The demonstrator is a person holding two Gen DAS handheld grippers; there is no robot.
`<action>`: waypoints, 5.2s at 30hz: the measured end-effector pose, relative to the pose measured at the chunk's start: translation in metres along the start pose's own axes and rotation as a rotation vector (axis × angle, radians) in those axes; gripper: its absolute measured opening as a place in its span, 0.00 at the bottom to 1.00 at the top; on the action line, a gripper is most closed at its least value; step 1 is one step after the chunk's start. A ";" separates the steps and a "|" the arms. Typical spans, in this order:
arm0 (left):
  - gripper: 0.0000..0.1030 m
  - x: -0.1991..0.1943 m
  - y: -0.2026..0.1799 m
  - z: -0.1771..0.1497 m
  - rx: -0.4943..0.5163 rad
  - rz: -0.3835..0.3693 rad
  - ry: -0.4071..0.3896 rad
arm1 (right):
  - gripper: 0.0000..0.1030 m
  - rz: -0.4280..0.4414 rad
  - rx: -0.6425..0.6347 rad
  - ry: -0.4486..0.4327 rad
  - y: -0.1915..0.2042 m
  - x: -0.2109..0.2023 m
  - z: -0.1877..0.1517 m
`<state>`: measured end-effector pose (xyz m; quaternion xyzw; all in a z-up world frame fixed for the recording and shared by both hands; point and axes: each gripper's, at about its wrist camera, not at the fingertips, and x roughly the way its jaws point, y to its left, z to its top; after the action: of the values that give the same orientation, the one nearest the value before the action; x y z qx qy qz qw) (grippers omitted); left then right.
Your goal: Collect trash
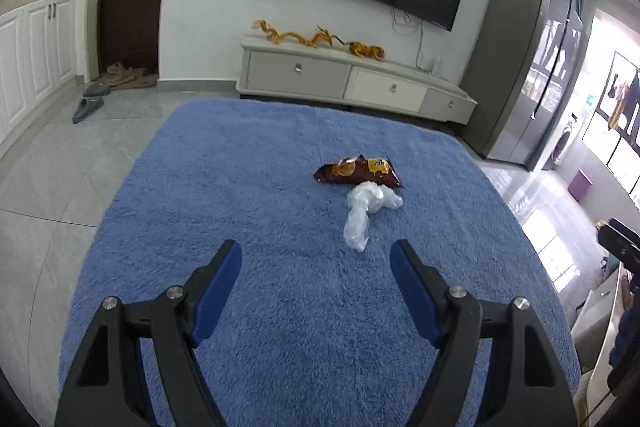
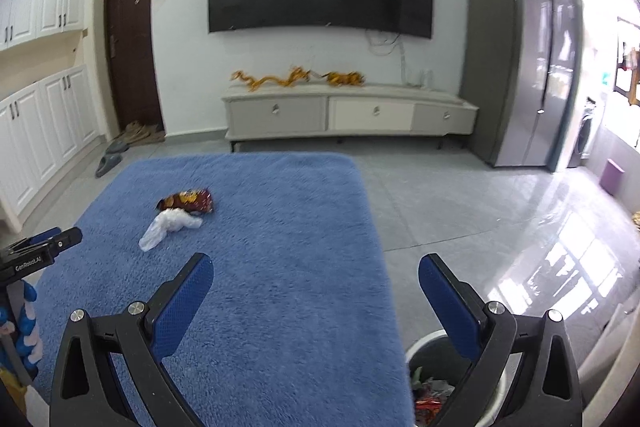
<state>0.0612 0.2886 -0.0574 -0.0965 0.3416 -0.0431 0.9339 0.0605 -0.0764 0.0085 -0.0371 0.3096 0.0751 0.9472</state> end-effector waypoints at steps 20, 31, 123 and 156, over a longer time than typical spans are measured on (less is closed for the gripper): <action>0.37 0.158 -0.035 0.043 0.149 -0.143 0.222 | 1.00 0.465 -0.024 0.160 0.071 0.205 0.064; 0.30 0.107 0.038 0.024 0.087 -0.061 0.211 | 0.97 0.566 -0.154 0.280 0.131 0.262 0.068; 0.57 0.119 -0.448 -0.086 0.408 -0.375 0.414 | 0.71 -0.231 0.663 0.295 -0.296 0.013 -0.191; 0.73 -0.061 -0.277 -0.055 0.252 0.009 -0.110 | 1.00 -0.389 0.363 -0.104 -0.132 -0.116 -0.097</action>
<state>-0.0250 0.0182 -0.0019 0.0211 0.2824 -0.0762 0.9560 -0.0663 -0.2312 0.0018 0.0787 0.2558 -0.1631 0.9496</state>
